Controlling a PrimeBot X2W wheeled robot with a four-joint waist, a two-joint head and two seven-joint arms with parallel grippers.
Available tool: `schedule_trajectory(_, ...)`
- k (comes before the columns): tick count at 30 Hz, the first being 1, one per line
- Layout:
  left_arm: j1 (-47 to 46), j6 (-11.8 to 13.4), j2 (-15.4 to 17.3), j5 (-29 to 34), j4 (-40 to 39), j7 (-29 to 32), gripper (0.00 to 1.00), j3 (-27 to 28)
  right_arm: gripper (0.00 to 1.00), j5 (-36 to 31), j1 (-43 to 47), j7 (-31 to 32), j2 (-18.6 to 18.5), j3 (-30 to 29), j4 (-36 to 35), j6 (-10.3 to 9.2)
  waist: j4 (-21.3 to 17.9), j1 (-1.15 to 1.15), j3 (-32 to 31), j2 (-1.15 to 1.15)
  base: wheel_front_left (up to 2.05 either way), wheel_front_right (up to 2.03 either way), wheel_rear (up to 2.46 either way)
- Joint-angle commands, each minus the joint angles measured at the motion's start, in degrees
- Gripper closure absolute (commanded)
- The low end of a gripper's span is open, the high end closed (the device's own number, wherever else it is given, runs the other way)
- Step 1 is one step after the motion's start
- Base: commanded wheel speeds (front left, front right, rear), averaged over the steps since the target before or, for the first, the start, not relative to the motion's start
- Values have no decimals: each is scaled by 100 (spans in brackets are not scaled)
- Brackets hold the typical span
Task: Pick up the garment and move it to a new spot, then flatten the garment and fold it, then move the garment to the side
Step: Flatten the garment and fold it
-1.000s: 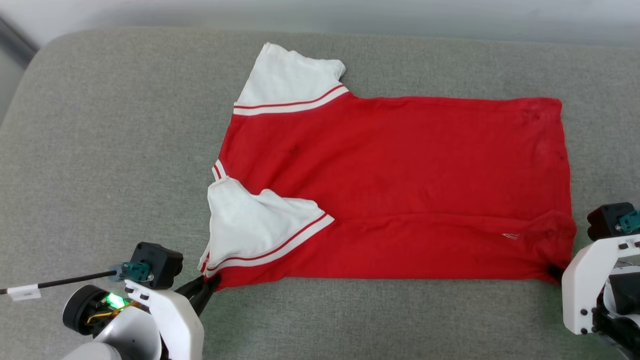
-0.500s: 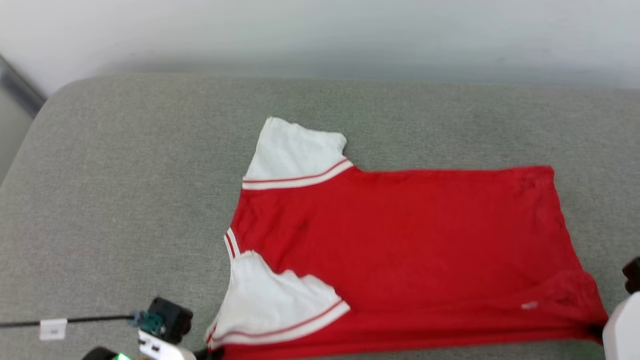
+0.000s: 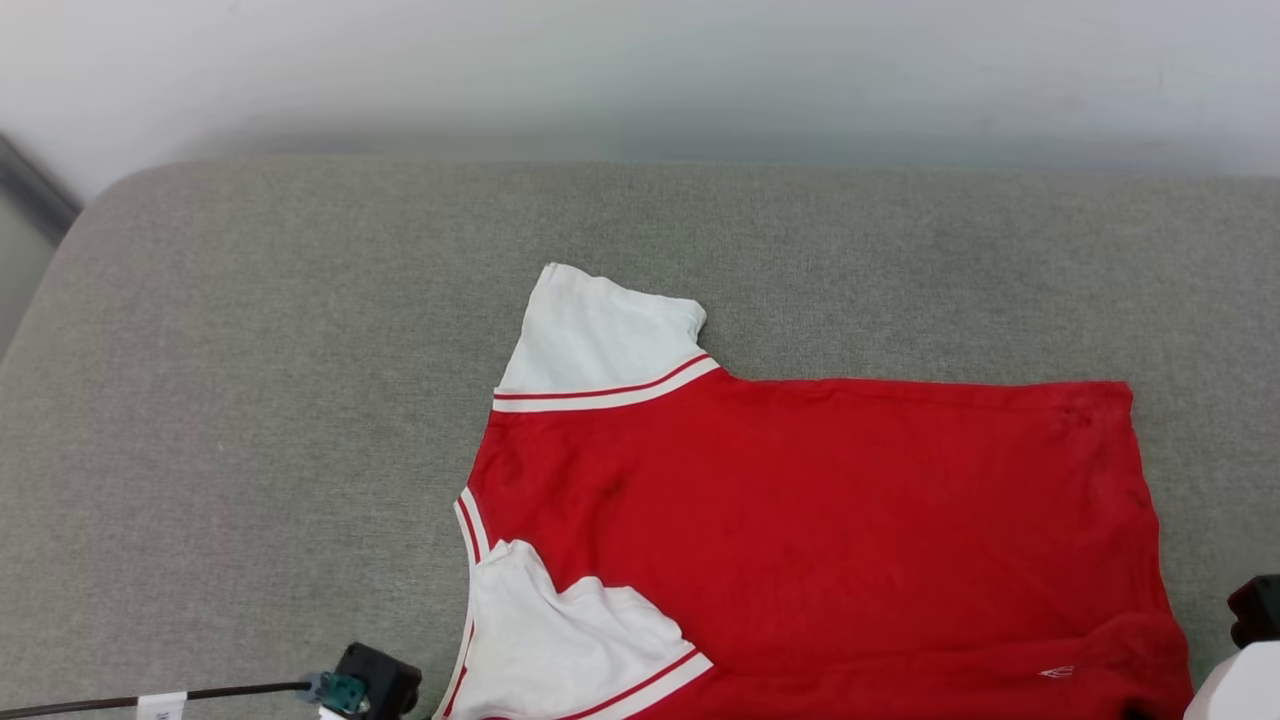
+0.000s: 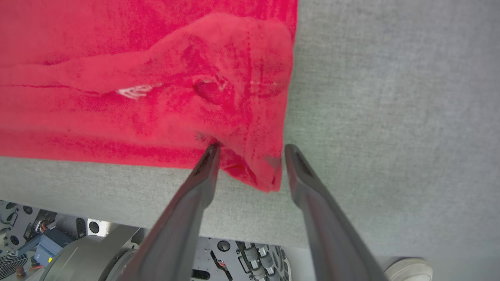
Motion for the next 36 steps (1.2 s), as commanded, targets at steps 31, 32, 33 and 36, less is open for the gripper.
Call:
schedule_trajectory(31,273,289,-1842,1861,-246,-3192,0,2296,0,-161,-310,-5401,1117,302,-792,-3,-157,0,-555,0,0,0,0)
schedule_trajectory(32,311,223,-1897,1935,-245,-3193,0,2344,0,-197,-273,-5493,1105,380,-730,-3,-166,0,-538,0,0,0,0)
schedule_trajectory(33,347,166,-1938,2000,-233,-3193,0,2395,0,-234,-269,-5577,1092,450,-674,-3,-184,0,-517,0,0,0,0)
schedule_trajectory(36,365,-34,-2040,2137,-168,-3191,0,2559,0,-219,-350,-5775,1140,508,-520,-3,-258,0,-463,0,0,0,0)
